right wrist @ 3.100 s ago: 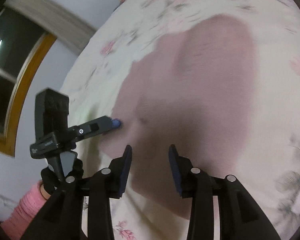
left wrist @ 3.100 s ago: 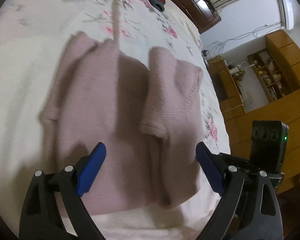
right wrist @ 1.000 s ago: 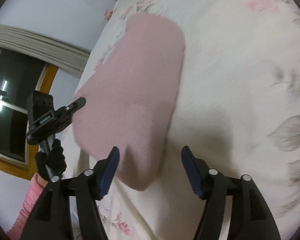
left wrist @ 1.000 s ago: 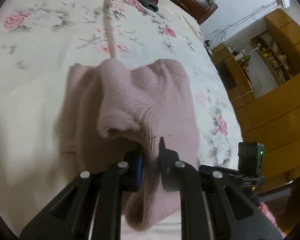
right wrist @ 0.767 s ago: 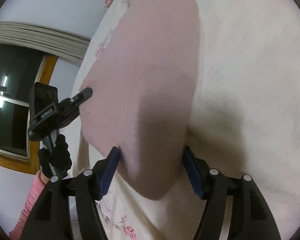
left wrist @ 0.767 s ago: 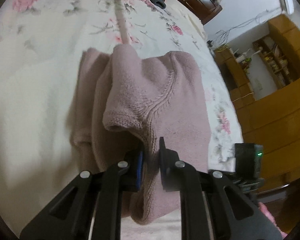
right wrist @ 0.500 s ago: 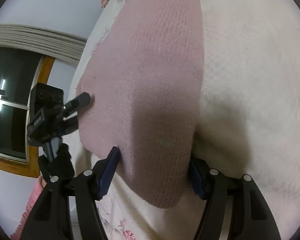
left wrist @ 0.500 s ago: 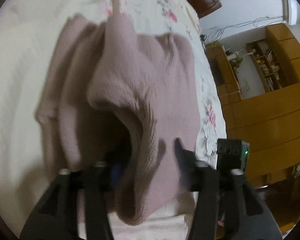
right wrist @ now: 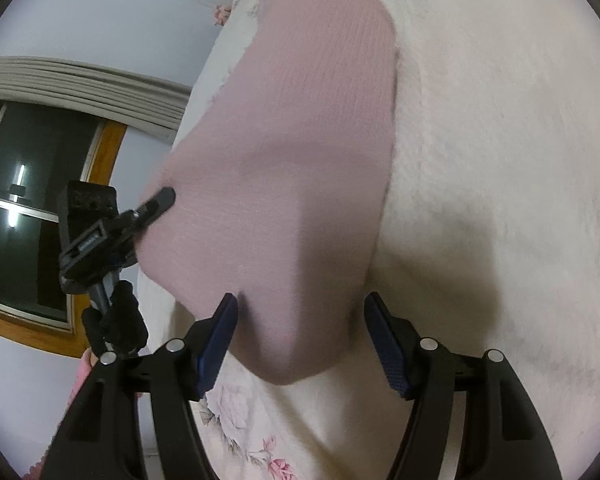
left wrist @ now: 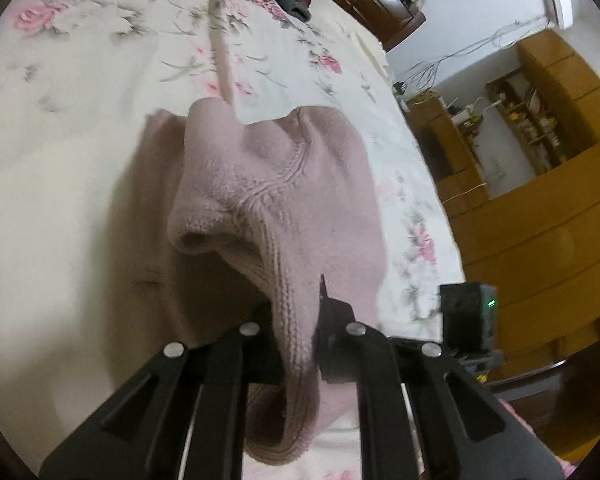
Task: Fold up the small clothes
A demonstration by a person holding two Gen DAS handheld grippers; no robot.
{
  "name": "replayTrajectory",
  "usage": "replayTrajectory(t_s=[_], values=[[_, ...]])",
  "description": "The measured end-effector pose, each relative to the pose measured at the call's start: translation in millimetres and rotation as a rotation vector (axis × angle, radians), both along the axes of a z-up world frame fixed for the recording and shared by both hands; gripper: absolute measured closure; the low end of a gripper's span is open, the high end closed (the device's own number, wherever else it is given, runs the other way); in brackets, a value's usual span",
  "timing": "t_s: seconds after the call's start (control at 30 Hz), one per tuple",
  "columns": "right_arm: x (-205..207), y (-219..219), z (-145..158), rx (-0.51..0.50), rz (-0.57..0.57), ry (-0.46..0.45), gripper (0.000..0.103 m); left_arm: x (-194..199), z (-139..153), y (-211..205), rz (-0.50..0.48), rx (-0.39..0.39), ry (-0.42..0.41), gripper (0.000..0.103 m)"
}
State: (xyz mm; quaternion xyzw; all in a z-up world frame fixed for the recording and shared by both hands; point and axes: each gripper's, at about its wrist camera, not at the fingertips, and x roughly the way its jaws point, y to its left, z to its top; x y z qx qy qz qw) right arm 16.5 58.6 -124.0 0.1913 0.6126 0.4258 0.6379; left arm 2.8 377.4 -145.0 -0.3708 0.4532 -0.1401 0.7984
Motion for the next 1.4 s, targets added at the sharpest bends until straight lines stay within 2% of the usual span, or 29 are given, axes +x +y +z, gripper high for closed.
replayTrajectory(t_s=[0.1,0.13,0.2,0.27,0.37,0.5,0.53,0.57,0.63,0.7,0.8,0.93,1.03,1.07,1.13,1.2,1.27,1.3,1.4], values=[[-1,5,-4,-0.021,0.016,-0.004,0.038,-1,-24,-5,-0.032,0.057,0.047,0.093],[-3,5,-7,-0.032,0.020,-0.002,0.042,0,-32,-8,-0.044,0.086,0.054,0.093],[-6,13,-14,-0.086,0.043,0.005,0.062,3,-45,-14,-0.052,0.114,0.068,0.093],[-11,14,-19,-0.109,0.050,-0.009,0.066,5,-58,-16,-0.048,0.105,0.086,0.092],[-13,12,-19,-0.106,0.046,-0.023,0.070,5,-59,-15,-0.049,0.113,0.080,0.089],[-19,17,-19,-0.109,0.058,-0.039,0.069,2,-47,-6,-0.034,0.097,0.090,0.079],[-19,17,-17,-0.111,0.067,-0.051,0.067,0,-42,-3,-0.025,0.084,0.086,0.069],[-20,16,-13,-0.112,0.076,-0.055,0.061,-4,-35,6,-0.009,0.060,0.076,0.052],[-23,9,-6,-0.104,0.080,-0.066,0.056,-11,-23,24,0.042,0.046,0.053,0.034],[-16,7,-1,-0.106,0.075,-0.095,0.048,-12,-11,46,0.115,0.044,0.017,0.031],[-8,-3,1,-0.105,0.039,-0.100,0.046,11,-7,67,0.202,0.055,0.028,0.030],[1,-6,-1,-0.058,0.001,-0.076,0.046,56,-5,59,0.205,0.053,0.030,0.030],[6,-5,-4,-0.063,0.001,-0.083,0.046,87,-6,38,0.173,0.132,0.049,0.030],[7,-5,-6,-0.061,-0.001,-0.081,0.046,95,-10,34,0.177,0.159,0.071,0.030],[9,-5,-9,-0.053,-0.004,-0.076,0.046,103,-17,30,0.185,0.166,0.096,0.032],[8,-8,-12,-0.044,-0.004,-0.073,0.046,106,-22,26,0.187,0.190,0.113,0.053],[7,-10,-13,-0.040,-0.002,-0.074,0.046,104,-19,25,0.185,0.202,0.092,0.094],[-1,-5,-12,-0.039,-0.001,-0.075,0.046,100,-14,25,0.184,0.205,0.070,0.093],[-2,-3,-13,-0.032,-0.007,-0.070,0.046,85,11,20,0.207,0.306,-0.047,0.094]])
